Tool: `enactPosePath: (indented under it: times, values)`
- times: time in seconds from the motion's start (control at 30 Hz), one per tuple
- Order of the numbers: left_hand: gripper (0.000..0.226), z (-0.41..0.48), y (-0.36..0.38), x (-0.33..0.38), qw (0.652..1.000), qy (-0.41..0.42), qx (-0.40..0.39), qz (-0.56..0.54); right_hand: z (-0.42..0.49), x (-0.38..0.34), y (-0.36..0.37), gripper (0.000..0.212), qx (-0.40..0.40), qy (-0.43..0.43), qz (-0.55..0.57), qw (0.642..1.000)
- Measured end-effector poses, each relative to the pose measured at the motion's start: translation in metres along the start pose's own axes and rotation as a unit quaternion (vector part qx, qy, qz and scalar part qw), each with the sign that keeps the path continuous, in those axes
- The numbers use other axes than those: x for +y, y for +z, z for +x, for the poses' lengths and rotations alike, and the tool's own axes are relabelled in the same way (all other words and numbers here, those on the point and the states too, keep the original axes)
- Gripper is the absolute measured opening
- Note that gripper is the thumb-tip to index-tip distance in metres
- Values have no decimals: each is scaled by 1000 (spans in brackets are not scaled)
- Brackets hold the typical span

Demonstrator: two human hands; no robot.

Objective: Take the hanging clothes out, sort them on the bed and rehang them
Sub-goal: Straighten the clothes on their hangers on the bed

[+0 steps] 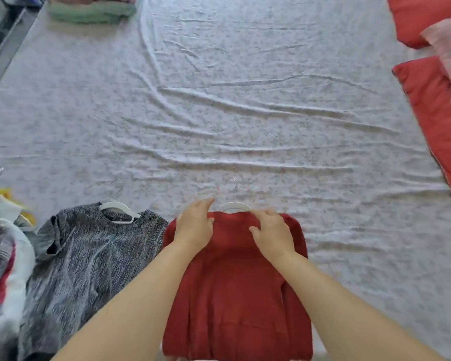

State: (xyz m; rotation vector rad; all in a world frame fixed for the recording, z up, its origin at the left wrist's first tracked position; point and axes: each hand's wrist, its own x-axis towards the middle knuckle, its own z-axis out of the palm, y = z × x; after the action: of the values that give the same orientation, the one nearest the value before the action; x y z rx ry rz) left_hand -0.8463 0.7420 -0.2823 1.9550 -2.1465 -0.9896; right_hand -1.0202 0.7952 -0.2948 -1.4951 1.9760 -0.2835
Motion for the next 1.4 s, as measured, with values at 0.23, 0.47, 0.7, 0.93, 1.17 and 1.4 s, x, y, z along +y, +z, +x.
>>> enactPosePath:
  times: [0.23,0.47,0.7,0.93,1.17,1.4]
  values:
    - [51,-54,17,-31,997,-49,-44,38,-60,24,28,42,-97,13,-35,995]
    - [49,-97,-16,-37,997,-60,-3,53,-82,-8,14,43,-104,-37,-52,992]
    - [46,-153,-58,-69,993,-74,37,85,-102,-73,19,46,-112,-109,-81,984]
    - [45,-223,-101,-150,987,-114,65,88,-132,-157,65,47,-142,-183,-143,962]
    - [45,-307,-149,-272,983,-145,85,78,-182,-269,149,47,-167,-227,-199,939]
    - [43,-383,-207,-401,967,-206,99,110,-229,-387,238,48,-194,-260,-224,919]
